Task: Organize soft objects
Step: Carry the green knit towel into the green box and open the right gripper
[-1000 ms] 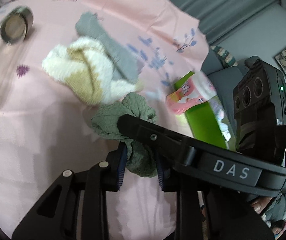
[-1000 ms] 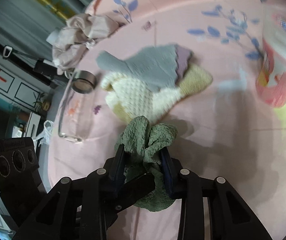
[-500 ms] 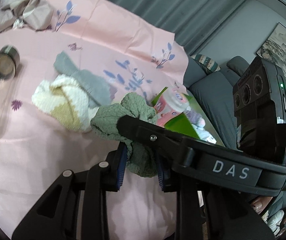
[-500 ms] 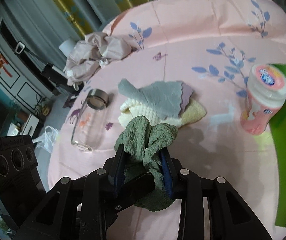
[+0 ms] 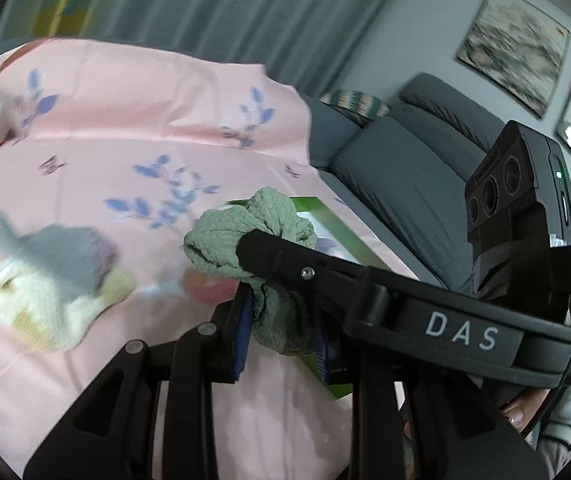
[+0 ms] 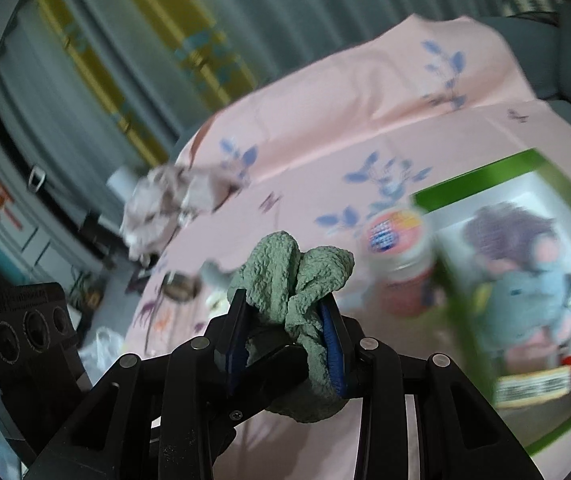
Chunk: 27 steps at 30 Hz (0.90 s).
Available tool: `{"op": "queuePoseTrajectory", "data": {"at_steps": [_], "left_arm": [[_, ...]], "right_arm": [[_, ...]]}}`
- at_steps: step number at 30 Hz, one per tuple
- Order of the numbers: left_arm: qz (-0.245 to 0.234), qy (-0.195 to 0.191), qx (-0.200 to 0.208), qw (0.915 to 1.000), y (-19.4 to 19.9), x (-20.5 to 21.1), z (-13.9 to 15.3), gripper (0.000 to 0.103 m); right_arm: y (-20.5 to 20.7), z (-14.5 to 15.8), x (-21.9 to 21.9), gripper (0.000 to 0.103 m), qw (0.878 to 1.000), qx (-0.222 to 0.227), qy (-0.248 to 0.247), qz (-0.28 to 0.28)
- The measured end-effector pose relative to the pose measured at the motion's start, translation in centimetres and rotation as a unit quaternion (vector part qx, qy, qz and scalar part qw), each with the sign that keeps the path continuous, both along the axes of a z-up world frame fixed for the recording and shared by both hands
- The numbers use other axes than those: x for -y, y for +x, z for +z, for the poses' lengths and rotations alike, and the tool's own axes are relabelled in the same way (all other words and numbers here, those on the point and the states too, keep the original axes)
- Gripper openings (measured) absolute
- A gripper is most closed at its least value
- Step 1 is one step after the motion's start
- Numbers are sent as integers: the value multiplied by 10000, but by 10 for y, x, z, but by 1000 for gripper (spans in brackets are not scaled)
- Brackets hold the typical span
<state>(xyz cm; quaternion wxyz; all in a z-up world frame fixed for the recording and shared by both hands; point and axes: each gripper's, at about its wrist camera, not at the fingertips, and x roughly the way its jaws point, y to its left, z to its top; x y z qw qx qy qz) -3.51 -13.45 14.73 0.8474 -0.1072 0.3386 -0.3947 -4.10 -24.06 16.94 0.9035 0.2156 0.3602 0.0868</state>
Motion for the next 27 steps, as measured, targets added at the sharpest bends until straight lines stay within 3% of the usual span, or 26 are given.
{"op": "queuePoseTrajectory", "data": {"at_steps": [7, 16, 27], "left_arm": [[-561, 159, 94, 9983, 3, 66, 6, 23], [-957, 765, 388, 9917, 4, 130, 5, 23], [-1111, 1150, -83, 9871, 21, 174, -29, 23]], "right_arm": [[-21, 6, 63, 36, 9953, 213, 206, -924], [-43, -4, 126, 36, 9824, 321, 599, -1739], [-39, -35, 166, 36, 9682, -154, 971, -2301]]}}
